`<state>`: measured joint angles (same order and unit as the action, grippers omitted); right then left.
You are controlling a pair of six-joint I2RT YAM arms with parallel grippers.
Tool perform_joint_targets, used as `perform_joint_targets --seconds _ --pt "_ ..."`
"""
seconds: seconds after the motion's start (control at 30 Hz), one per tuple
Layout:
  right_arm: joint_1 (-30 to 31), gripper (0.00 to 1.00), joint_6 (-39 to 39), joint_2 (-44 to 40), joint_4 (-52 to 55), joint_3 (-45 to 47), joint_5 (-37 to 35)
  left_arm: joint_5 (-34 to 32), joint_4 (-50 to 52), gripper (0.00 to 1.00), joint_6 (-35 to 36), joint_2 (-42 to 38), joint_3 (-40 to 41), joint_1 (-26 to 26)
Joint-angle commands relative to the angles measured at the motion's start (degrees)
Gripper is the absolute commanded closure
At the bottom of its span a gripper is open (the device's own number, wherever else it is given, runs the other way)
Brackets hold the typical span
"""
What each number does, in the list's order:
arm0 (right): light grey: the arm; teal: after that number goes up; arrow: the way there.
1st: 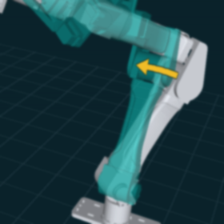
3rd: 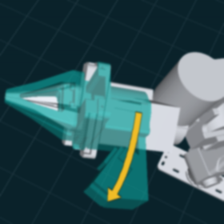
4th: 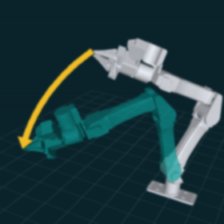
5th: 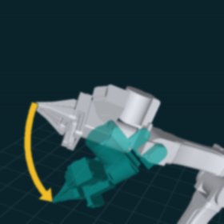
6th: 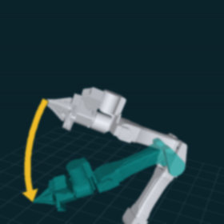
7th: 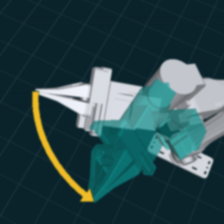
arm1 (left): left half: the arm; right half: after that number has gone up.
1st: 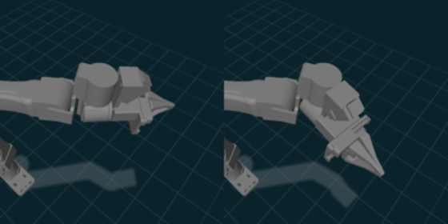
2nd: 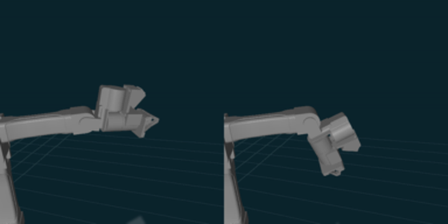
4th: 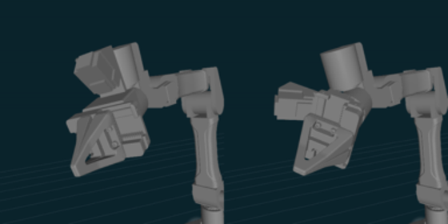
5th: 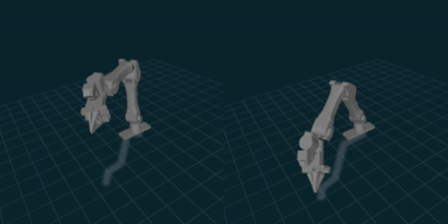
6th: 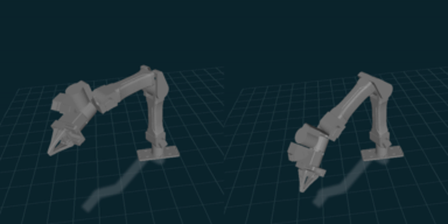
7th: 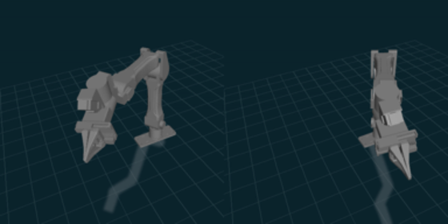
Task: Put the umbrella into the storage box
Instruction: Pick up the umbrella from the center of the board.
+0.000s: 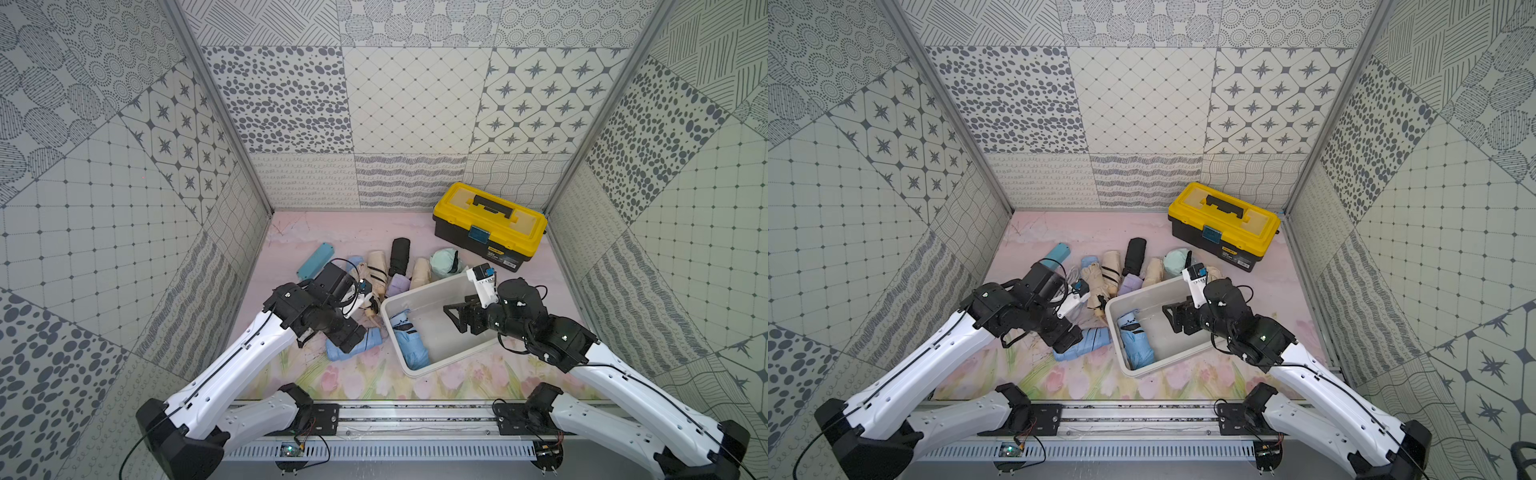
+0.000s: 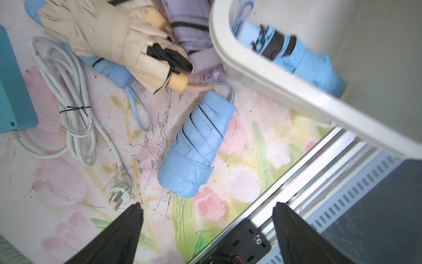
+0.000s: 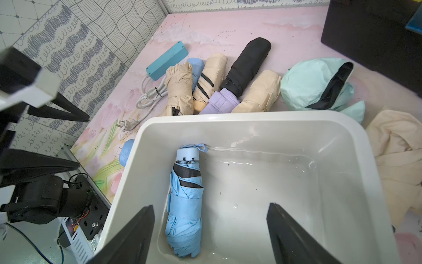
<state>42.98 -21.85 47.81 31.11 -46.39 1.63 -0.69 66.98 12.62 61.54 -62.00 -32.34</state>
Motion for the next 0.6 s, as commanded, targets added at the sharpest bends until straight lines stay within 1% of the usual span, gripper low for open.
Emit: perform_joint_targets --seconds 0.0,0.2,0.33,0.57 --pt "-0.3 0.16 0.5 -0.8 0.1 -0.1 -0.9 -5.4 4.5 0.04 22.6 -0.5 7.5 1.4" --pt "-0.3 0.16 0.0 -1.6 1.0 0.3 -0.8 -4.3 -4.2 0.01 27.3 4.0 13.3 5.0" --pt "-0.3 0.16 -0.4 -2.0 1.0 0.5 -0.8 -2.8 -9.7 0.01 27.6 8.1 14.0 5.0" --pt "-0.3 0.17 -0.9 -1.7 0.9 0.5 -0.8 -3.1 -17.5 0.01 28.6 13.5 15.0 5.0"
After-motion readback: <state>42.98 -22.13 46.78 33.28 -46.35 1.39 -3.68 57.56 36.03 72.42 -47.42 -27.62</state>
